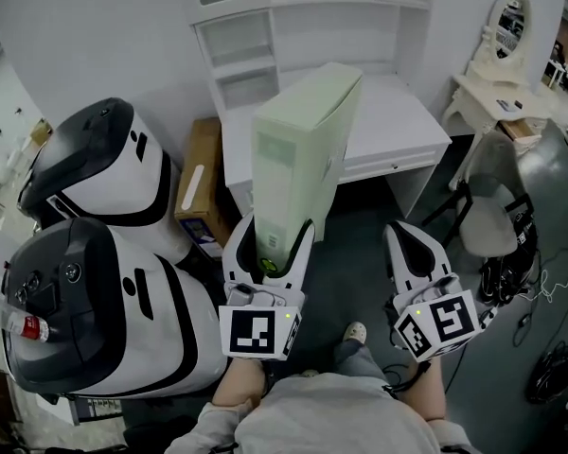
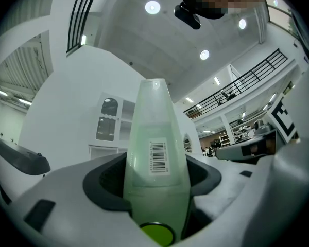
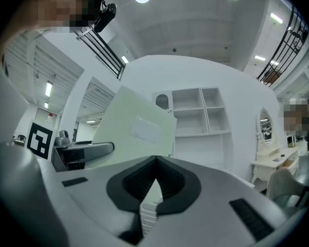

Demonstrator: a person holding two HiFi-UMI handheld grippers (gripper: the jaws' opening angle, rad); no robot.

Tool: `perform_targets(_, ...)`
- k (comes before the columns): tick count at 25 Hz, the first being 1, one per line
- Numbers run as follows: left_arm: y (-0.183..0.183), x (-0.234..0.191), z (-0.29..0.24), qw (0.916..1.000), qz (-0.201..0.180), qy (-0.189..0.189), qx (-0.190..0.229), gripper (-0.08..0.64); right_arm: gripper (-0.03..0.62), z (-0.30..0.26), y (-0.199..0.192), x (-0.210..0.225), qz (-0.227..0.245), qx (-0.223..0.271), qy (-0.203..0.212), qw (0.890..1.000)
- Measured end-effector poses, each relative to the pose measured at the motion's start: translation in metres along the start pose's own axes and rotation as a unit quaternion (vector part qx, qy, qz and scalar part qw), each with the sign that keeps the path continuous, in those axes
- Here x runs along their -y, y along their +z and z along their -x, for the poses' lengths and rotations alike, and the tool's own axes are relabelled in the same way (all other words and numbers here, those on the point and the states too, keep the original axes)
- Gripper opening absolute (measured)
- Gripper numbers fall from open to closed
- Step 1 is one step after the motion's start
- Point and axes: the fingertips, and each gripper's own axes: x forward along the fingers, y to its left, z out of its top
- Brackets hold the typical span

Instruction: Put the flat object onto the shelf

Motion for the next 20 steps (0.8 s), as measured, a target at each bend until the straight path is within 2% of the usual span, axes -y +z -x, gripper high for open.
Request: perform_targets(20,-0.014,0.047,-0.141,0.9973,-0.015,0.071,0.007,0.290,0.005,-0.072,0.009,0.149,0.007,0.009,0.076,0.997)
